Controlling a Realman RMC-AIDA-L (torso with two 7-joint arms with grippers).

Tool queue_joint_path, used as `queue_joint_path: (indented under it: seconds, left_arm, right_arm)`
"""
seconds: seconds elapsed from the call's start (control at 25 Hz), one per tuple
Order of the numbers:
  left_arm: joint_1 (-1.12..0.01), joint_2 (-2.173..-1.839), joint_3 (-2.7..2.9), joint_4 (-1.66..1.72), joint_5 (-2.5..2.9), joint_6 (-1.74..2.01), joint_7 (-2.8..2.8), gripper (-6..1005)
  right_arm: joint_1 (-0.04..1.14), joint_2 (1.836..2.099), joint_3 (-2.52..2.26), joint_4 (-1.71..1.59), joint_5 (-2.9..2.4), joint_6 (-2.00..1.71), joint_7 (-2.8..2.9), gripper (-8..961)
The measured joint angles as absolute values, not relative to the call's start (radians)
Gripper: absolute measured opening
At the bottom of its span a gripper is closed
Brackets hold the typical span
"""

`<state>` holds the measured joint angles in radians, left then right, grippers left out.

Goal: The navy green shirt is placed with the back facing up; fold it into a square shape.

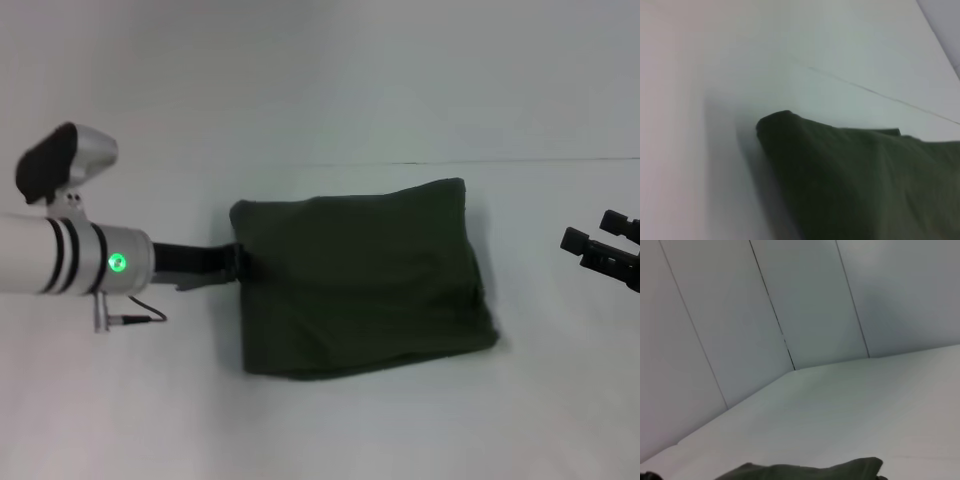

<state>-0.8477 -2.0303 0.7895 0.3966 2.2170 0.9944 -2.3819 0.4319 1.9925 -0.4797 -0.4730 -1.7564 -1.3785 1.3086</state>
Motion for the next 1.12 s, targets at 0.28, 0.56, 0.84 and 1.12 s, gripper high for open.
queue_joint_path:
  seconds: [0.28,0.56,0.84,1.12]
  left_arm:
    - [-0.884,-2.014,0.768,0.410,2.254,0.995,-2.384,81]
    - [-0.897,-2.015,0.772,0.408,2.255,0.968,-2.391,80]
    - [-0.858,-2.039,0.764,0.451,2.248,0.944,-2.391,78]
    - [-0.761,-2.096,0.760,0.599,2.131,0.956,-2.176,277]
  right_arm:
    - [0.423,1.994,-0.478,-0.470,-1.756,-1.379,1.309,941]
    - [0.420,1.995,-0.477,-0.467,-1.757,-1.381,1.307,941]
    - [0.421,1.997,-0.477,-0.467,-1.757,-1.381,1.305,941]
    - [0.441,1.998,-0.487,-0.475,-1.758,-1.383,1.294,941]
